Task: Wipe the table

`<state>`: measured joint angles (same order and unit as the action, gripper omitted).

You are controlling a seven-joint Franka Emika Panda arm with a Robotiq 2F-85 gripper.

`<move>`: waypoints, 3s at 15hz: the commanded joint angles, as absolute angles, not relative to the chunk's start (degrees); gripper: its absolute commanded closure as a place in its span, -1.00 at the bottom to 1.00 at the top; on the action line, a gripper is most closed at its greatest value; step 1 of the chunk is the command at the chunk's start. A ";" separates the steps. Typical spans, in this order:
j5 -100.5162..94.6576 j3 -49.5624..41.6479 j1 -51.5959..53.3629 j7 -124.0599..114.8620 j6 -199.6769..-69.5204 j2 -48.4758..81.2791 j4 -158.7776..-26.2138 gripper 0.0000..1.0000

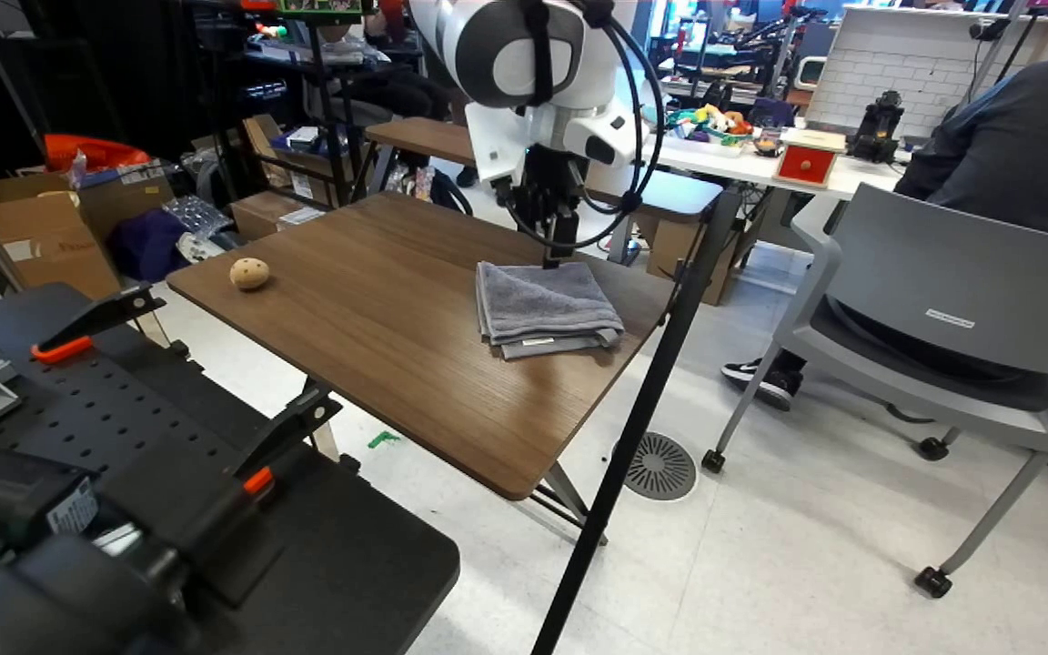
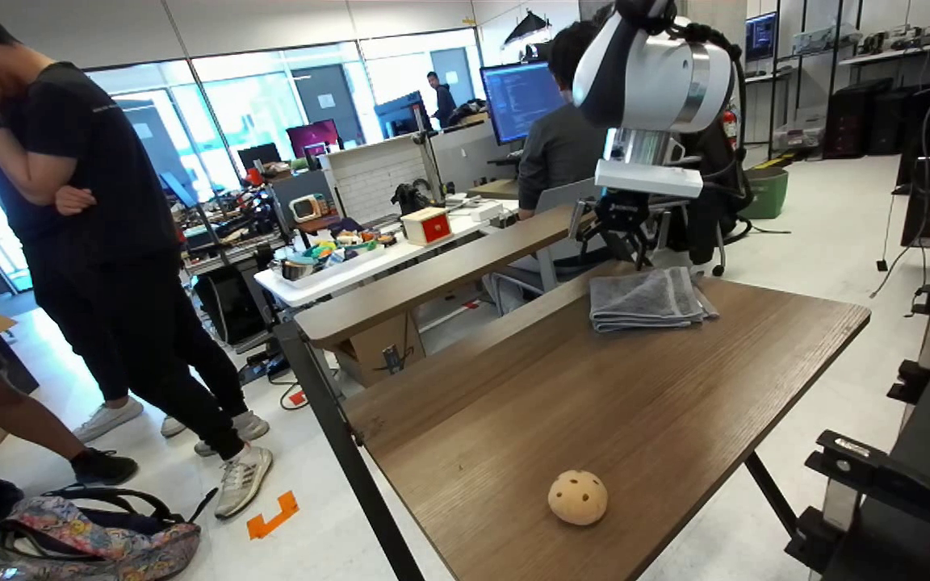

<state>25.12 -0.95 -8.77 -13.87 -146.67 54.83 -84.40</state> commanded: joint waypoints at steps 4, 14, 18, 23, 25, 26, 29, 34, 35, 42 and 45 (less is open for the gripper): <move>22.79 -1.33 -8.51 -17.63 -147.12 60.63 -79.93 -1.00; 16.54 -9.15 -1.59 -28.52 -144.34 67.86 -72.46 -1.00; 10.90 -13.97 2.77 -36.20 -142.76 74.40 -66.91 -1.00; 6.57 -11.11 2.98 -29.82 -146.12 71.60 -73.85 -1.00; 6.84 -10.08 3.31 -24.43 -148.28 68.48 -79.40 -1.00; 7.03 -9.34 3.26 -21.55 -149.81 66.61 -82.67 -1.00; 6.88 -5.36 1.34 -12.78 -154.57 62.00 -90.42 -1.00; 7.80 3.90 -4.26 1.60 -160.46 54.44 -104.59 -1.00; 8.08 5.58 -5.50 3.54 -161.63 53.25 -107.62 -1.00; 8.24 7.67 -8.56 5.29 -167.65 53.12 -113.14 -1.00; 7.67 4.96 -8.14 3.64 -173.01 56.31 -108.97 -1.00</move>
